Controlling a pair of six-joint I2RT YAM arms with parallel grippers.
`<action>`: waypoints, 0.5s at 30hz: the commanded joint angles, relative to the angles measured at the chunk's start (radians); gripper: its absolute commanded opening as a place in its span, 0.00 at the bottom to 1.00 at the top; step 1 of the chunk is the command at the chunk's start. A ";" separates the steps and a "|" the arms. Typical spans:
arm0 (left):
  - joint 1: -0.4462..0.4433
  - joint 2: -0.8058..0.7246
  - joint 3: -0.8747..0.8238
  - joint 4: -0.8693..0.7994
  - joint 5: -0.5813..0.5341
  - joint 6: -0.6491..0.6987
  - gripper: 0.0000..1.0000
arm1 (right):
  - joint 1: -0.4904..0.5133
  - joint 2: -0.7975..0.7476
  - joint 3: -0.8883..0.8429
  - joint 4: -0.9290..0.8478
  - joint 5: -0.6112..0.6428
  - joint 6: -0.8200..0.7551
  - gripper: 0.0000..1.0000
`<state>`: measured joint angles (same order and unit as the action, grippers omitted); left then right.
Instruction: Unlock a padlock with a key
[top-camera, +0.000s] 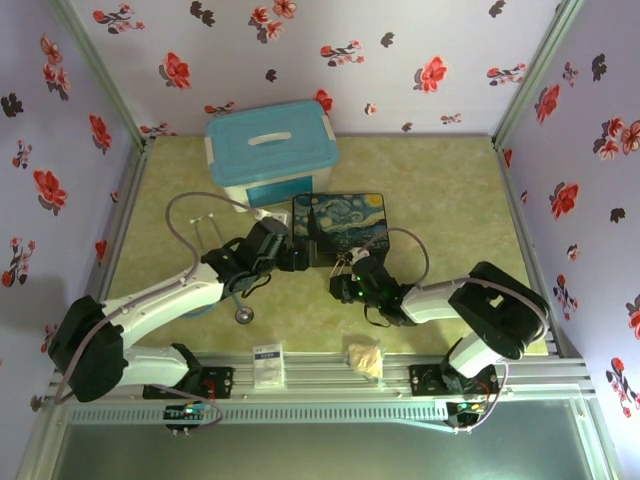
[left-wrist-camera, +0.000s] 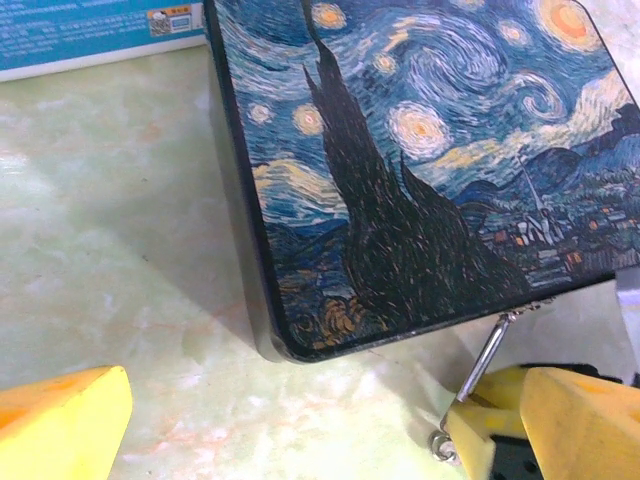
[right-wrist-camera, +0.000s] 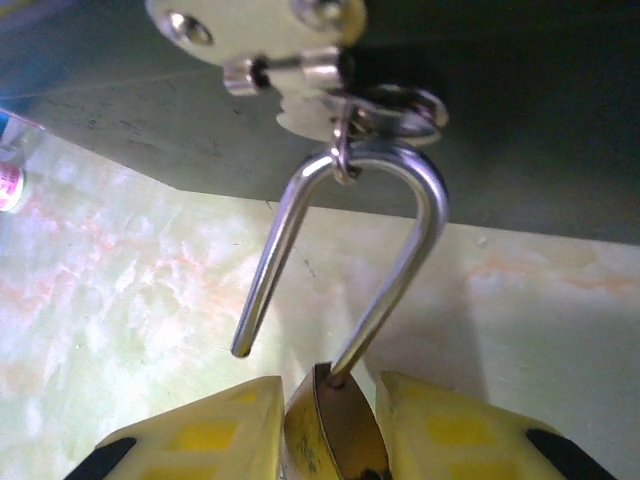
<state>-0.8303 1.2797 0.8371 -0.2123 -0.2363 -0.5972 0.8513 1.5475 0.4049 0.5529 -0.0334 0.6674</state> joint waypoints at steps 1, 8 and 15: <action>0.036 0.026 0.066 0.015 -0.035 0.059 1.00 | 0.011 -0.018 -0.072 0.053 -0.012 0.092 0.33; 0.099 0.134 0.138 0.070 -0.030 0.111 1.00 | 0.008 -0.029 -0.115 0.125 0.017 0.137 0.31; 0.099 0.202 0.172 0.085 0.003 0.122 1.00 | 0.007 -0.050 -0.141 0.134 0.012 0.149 0.16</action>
<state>-0.7330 1.4590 0.9749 -0.1623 -0.2493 -0.5079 0.8513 1.5047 0.2913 0.7090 -0.0277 0.8005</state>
